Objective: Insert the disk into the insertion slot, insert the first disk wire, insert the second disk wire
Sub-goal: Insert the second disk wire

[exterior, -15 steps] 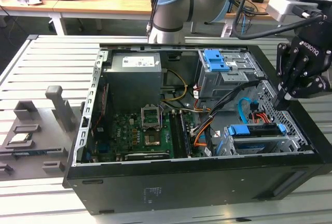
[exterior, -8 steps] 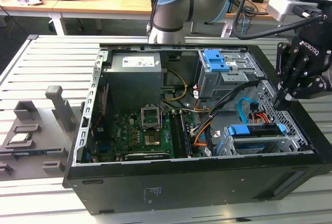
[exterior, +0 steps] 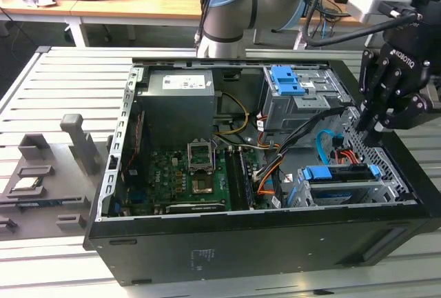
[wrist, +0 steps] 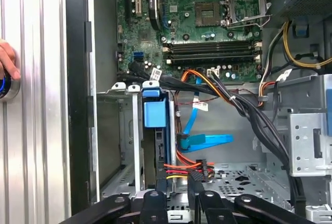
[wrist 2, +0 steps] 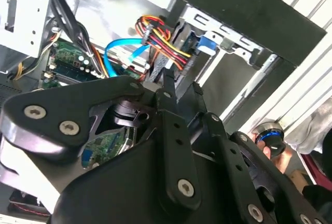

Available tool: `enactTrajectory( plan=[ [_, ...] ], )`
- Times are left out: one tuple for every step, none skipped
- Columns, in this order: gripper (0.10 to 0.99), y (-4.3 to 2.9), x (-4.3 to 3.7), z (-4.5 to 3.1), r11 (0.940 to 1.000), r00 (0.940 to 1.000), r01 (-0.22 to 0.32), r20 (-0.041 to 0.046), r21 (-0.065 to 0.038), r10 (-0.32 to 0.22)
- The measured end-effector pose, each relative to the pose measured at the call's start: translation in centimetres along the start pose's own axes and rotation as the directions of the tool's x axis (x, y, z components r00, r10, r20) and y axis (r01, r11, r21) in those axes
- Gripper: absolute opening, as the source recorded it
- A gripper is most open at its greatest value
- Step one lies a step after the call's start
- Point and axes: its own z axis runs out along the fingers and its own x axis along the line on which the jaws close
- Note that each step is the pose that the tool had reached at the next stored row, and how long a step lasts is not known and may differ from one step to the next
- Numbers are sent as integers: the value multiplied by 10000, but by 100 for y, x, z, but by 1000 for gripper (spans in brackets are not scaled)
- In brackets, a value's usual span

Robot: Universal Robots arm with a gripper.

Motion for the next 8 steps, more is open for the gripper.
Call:
enactTrajectory(
  plan=[
    [302, 49, -27, 13, 10000, 10000, 0, -3, 0, 0],
    [302, 127, -27, 35, 10000, 10000, 0, 0, 0, 0],
    [302, 270, -25, 72, 10000, 10000, 5, -1, 0, -5],
    [302, 351, -25, 125, 10000, 10000, 23, -1, 2, -23],
    [302, 366, -26, 152, 10000, 10000, 46, -5, 5, -46],
    [302, 366, -27, 153, 10000, 10000, 54, -12, 6, -54],
    [302, 366, -26, 153, 10000, 10000, 57, -15, 6, -57],
    [302, 366, -26, 153, 10000, 10000, 59, -16, 6, -59]
  ],
)
